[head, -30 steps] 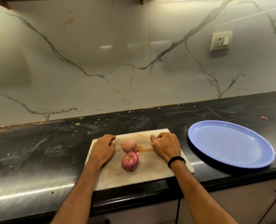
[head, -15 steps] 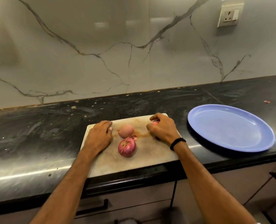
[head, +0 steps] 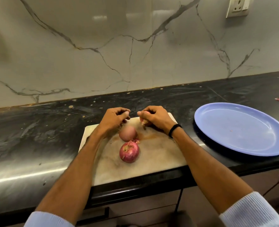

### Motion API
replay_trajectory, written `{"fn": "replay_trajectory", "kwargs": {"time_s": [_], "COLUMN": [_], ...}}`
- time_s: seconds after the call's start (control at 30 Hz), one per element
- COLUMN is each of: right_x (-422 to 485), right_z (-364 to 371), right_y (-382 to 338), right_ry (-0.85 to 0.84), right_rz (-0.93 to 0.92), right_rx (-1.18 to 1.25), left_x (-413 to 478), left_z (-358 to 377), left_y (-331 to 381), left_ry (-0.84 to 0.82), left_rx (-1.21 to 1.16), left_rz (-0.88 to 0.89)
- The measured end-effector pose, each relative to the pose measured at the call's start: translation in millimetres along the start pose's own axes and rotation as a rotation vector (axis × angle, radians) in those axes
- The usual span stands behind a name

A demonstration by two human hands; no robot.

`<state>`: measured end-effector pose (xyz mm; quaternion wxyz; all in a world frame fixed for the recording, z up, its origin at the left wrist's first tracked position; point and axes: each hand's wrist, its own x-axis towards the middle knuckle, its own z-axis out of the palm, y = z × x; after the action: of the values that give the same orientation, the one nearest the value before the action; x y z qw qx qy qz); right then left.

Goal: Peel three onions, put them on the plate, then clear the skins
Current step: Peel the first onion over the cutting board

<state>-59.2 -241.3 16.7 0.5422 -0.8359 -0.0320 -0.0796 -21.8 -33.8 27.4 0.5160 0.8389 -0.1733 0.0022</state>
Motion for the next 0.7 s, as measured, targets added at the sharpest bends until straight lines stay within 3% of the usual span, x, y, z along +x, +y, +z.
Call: {"fn": "replay_trajectory", "kwargs": {"time_s": [0.2,0.4,0.5,0.63,0.7], "right_x": [4,5,7,8,6], "right_z": [-6,-16,-14,-11,-10], "right_y": [-5,1,2,0,-2], "right_ry": [-0.127,-0.125,-0.124,-0.125,-0.127], "right_rz": [0.001,0.012,0.014,0.025,0.033], "right_rx": [-0.235,-0.225,-0.198,-0.206,-0.202], "left_x": [3,-21,-54,-98,-109], "left_z": [-15,-29,-16,24,40], "left_y": [-2,31,41,45,49], "left_ry": [-0.127,-0.346,-0.259,-0.099,0.032], "left_rx": [-0.033,0.026,0.144,0.587,0.698], "left_rz": [-0.013,-0.050,-0.014,-0.160,-0.197]}}
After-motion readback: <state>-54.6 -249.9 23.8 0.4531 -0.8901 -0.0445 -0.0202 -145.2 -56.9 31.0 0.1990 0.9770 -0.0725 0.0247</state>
